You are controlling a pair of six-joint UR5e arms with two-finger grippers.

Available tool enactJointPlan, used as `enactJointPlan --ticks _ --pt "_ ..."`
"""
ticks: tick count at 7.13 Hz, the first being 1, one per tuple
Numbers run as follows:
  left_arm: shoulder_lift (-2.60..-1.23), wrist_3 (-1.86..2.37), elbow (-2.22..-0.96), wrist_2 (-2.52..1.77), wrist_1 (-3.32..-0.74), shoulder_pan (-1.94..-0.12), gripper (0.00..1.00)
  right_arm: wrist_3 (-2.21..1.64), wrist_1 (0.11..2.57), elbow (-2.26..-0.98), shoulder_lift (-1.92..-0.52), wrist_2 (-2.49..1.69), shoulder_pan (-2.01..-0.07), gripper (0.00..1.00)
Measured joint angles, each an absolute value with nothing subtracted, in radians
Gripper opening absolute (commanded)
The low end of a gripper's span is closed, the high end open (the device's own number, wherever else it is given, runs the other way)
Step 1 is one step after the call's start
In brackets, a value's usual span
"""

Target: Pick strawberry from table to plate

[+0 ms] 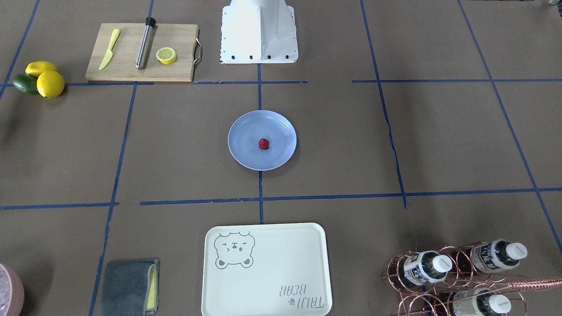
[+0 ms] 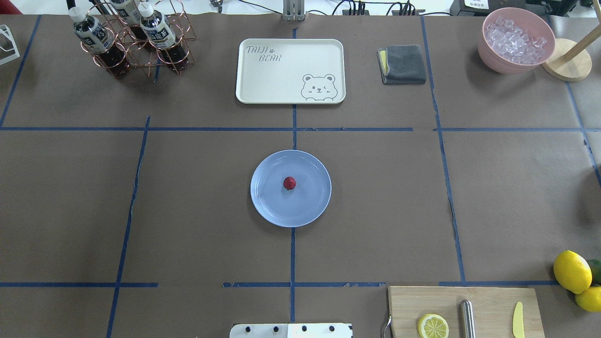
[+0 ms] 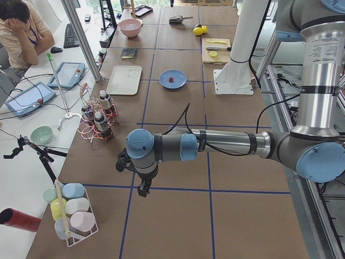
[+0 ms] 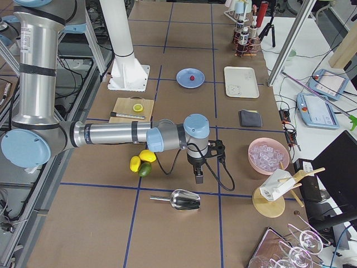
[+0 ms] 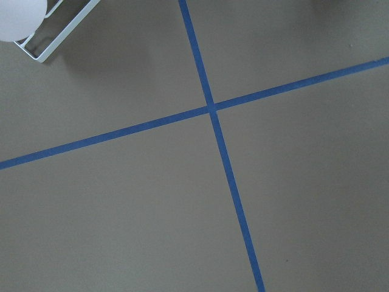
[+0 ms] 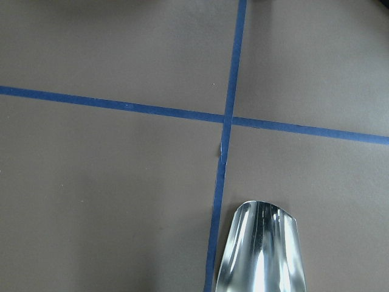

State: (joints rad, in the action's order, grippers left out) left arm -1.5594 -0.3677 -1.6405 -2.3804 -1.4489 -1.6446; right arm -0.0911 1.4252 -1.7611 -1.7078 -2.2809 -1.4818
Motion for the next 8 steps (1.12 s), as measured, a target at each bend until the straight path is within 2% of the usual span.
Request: enactJointPlan --ticks 8 --pt "-1.555 -0.368 -1.643 -2.375 -1.45 -1.644 1.0 -0.097 1.418 -1.754 -1.72 -2.284 -1.485 1.0"
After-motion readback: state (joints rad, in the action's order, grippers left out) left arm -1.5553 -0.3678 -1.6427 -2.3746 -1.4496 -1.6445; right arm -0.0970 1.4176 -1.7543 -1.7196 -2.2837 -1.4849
